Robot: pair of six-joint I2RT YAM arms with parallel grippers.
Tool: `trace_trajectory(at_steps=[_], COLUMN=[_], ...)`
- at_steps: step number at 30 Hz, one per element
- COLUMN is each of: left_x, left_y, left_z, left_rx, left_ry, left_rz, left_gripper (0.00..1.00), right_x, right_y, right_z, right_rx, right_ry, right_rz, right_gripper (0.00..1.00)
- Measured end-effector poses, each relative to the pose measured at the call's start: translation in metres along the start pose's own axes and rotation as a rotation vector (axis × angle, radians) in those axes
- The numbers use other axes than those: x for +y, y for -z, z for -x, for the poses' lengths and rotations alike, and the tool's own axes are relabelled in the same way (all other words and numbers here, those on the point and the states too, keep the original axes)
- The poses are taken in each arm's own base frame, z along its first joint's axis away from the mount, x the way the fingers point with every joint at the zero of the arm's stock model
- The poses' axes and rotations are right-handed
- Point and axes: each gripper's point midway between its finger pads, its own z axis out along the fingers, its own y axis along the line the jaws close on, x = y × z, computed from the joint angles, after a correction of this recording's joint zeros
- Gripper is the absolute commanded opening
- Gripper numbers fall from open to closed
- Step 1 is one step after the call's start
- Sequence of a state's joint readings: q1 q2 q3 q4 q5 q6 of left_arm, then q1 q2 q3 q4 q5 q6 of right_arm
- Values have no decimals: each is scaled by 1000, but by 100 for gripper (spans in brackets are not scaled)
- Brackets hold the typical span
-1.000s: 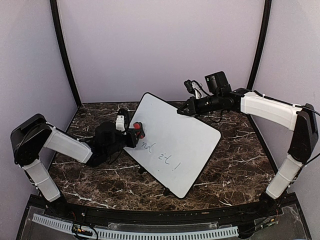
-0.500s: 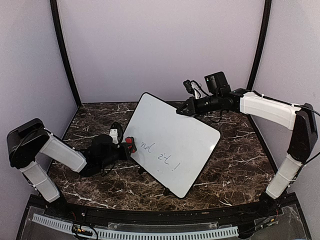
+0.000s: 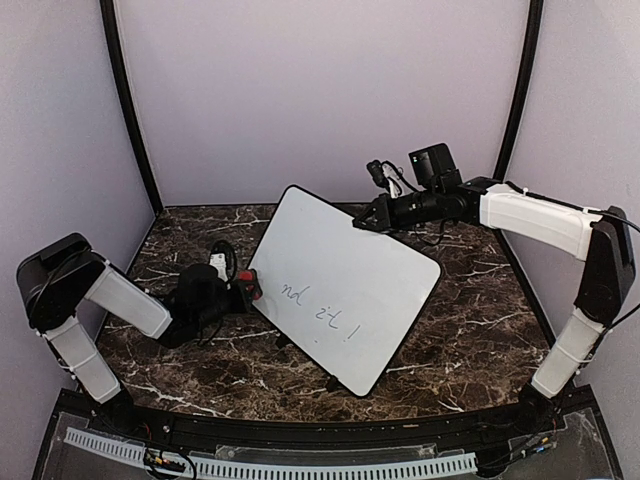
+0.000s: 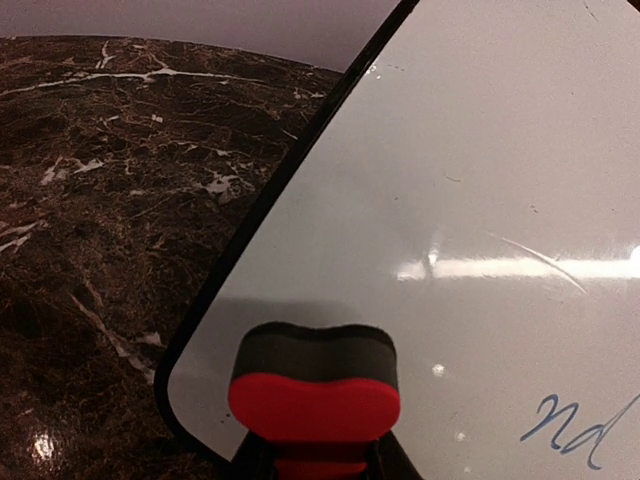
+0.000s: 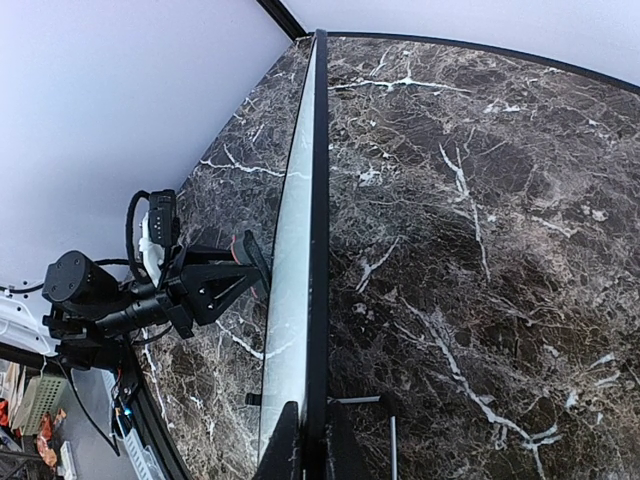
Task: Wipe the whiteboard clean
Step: Erase the whiteboard from the whiteboard stand.
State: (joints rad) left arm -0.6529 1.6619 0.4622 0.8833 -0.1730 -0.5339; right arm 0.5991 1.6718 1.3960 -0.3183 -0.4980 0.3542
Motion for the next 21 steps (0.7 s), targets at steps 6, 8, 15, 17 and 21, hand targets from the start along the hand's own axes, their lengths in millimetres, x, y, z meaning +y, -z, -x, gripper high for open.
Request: trace_trajectory(at_steps=[6,8,15,17,21], left_x=[-34,-46,-74,-76,-77], left_y=[4,7,13,13,11], left_z=[-3,-5,-11,-11,-10], left_rx=[-13,-16,-15,-17,-18], left_ry=[-90,-110,-148,-152,-166], left_rz=[-107,-148,-251,-259,-255], left_gripper=[0,0,0,0,0], right_x=[0,0,0,0,0], right_y=[0,0,-1,-1,-2], right_z=[0,0,1,1,1], right_rx=[0,1,5,6,6], right_ry=[-1,-1,-2,-2,-3], right_rz=[0,0,1,1,0], right_gripper=[0,0,0,0,0])
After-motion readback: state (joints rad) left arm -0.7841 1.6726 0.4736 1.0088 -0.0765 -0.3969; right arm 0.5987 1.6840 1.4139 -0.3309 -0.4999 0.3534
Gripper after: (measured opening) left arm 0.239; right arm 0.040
